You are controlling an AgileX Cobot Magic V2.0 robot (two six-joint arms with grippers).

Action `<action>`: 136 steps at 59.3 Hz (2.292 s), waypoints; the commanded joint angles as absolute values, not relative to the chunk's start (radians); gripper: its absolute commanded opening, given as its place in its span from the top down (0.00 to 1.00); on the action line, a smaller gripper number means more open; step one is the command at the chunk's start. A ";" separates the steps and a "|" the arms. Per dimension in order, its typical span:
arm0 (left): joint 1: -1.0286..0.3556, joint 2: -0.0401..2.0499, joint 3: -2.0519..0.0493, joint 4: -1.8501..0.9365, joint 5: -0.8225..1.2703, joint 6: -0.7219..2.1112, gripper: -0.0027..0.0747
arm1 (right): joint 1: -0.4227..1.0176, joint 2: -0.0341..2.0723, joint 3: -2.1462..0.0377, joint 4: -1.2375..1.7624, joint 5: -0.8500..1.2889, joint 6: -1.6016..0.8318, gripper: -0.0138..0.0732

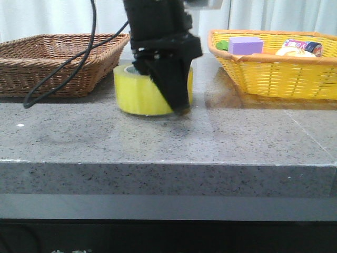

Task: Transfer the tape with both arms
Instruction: 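Lower the left gripper onto the tape roll and grasp its rim, then lift the tape roll with the left gripper into the brown basket, then open the left gripper and raise it away from the tape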

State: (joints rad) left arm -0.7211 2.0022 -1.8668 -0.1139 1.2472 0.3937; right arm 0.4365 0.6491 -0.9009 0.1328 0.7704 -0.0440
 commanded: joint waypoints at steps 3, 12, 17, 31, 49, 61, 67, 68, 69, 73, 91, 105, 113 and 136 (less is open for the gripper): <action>-0.724 1.929 -1.954 -0.127 1.285 0.339 0.79 | 0.430 0.646 -0.925 0.138 0.704 -0.049 0.39; -0.724 1.917 -2.013 -0.127 1.285 0.299 0.79 | 0.430 0.646 -0.925 0.138 0.704 -0.049 0.39; -0.724 1.902 -2.038 -0.127 1.285 0.299 0.79 | 0.430 0.646 -0.925 0.138 0.704 -0.049 0.39; -0.693 1.829 -2.068 -0.111 1.285 0.299 0.79 | 0.430 0.646 -0.925 0.138 0.704 -0.049 0.39; -0.477 1.799 -2.068 -0.111 1.247 0.268 0.79 | 0.430 0.646 -0.925 0.138 0.704 -0.049 0.39; -0.336 1.818 -2.068 -0.111 1.167 0.247 0.79 | 0.430 0.646 -0.925 0.138 0.704 -0.049 0.39; -0.281 1.854 -2.068 -0.111 1.134 0.247 0.79 | 0.430 0.646 -0.925 0.138 0.704 -0.049 0.39; -0.277 1.860 -2.068 -0.112 1.125 0.247 0.79 | 0.430 0.646 -0.925 0.138 0.704 -0.049 0.39; -0.270 1.872 -2.068 -0.112 1.117 0.247 0.79 | 0.430 0.646 -0.925 0.138 0.704 -0.049 0.39; -0.258 1.901 -2.068 -0.116 1.096 0.247 0.79 | 0.430 0.646 -0.925 0.138 0.704 -0.049 0.39; -0.235 2.026 -2.068 -0.113 1.026 0.242 0.71 | 0.430 0.646 -0.925 0.138 0.704 -0.049 0.39; -0.235 2.037 -2.068 -0.109 1.026 0.228 0.45 | 0.430 0.646 -0.925 0.138 0.704 -0.049 0.39; -0.235 2.023 -2.072 -0.109 1.059 0.194 0.44 | 0.430 0.646 -0.925 0.138 0.704 -0.049 0.39; -0.235 1.978 -2.229 -0.142 1.286 0.119 0.44 | 0.430 0.646 -0.925 0.138 0.704 -0.049 0.39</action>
